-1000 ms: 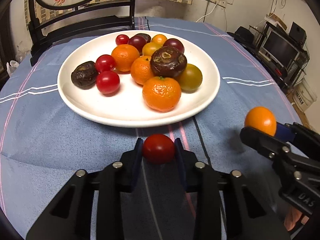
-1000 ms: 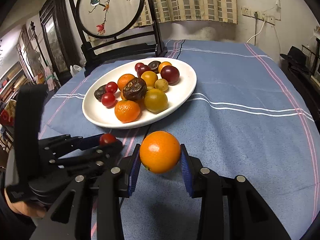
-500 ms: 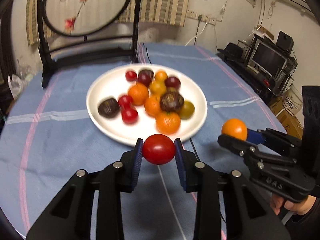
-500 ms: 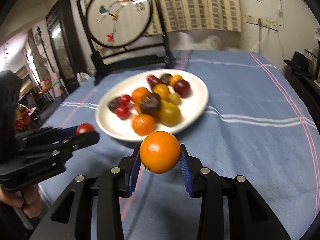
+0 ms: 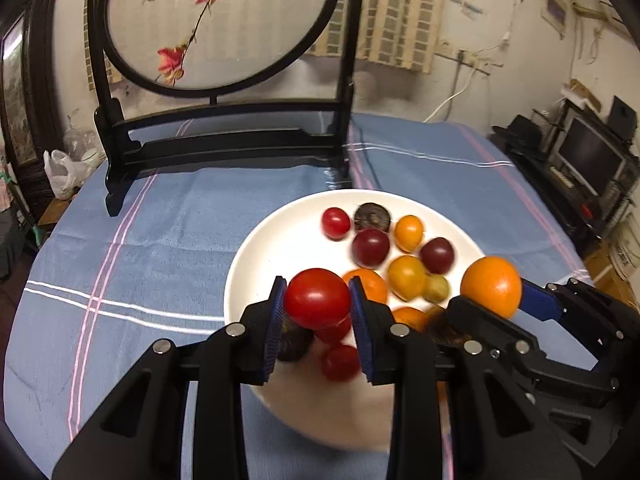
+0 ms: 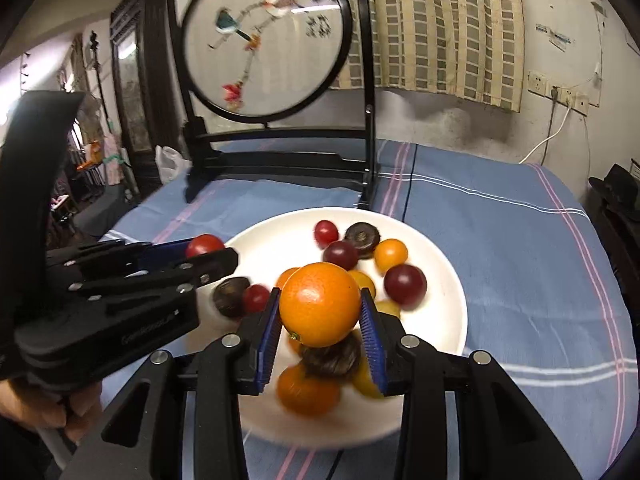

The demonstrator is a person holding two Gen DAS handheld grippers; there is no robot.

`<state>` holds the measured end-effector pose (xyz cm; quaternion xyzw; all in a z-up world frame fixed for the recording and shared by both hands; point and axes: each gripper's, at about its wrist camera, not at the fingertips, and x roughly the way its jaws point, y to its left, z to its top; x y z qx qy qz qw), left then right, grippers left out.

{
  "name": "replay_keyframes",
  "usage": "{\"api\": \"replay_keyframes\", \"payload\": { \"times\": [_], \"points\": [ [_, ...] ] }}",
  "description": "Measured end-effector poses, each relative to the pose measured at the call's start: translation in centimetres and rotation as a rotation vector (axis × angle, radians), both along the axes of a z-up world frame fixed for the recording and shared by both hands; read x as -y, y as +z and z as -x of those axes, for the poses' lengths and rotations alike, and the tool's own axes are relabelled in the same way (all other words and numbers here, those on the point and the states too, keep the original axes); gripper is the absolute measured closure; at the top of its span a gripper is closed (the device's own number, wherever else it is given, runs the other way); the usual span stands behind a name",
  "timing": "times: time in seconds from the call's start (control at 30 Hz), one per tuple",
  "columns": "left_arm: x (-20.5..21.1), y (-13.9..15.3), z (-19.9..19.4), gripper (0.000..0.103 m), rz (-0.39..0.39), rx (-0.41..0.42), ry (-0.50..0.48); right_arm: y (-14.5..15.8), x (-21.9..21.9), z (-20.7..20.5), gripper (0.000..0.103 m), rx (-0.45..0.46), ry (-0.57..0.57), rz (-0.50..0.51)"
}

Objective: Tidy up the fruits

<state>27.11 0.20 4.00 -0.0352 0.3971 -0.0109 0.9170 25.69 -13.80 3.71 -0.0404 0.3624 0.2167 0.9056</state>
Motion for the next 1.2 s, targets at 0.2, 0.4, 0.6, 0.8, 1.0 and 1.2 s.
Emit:
{"api": "replay_keyframes", "payload": {
  "times": [0.2, 0.4, 0.6, 0.8, 1.0, 1.2],
  "points": [
    [-0.4, -1.8, -1.9, 0.051, -0.005, -0.033, 0.069, -1.0, 0.6, -1.4, 0.044, -0.025, -0.046, -0.004],
    [-0.4, -2.1, 0.3, 0.035, 0.016, -0.036, 0.087, -0.8, 3.0, 0.3, 0.039, -0.002, -0.082, -0.054],
    [-0.4, -1.7, 4.7, 0.021, -0.014, 0.009, 0.119, -1.1, 4.7, 4.4, 0.021, -0.022, -0.048, -0.033],
    [-0.1, -1.5, 8.8, 0.018, -0.013, 0.024, 0.12, -1.3, 6.3, 7.9, 0.015, -0.071, -0.06, -0.046],
    [0.9, -0.7, 12.2, 0.012, -0.038, 0.051, 0.095, -1.2, 6.5, 11.1, 0.011, -0.046, -0.086, -0.013],
    [1.4, -0.2, 15.1, 0.008, -0.021, 0.069, 0.094, -1.7, 6.6, 13.1, 0.01, -0.031, -0.073, -0.01]
  ]
}}
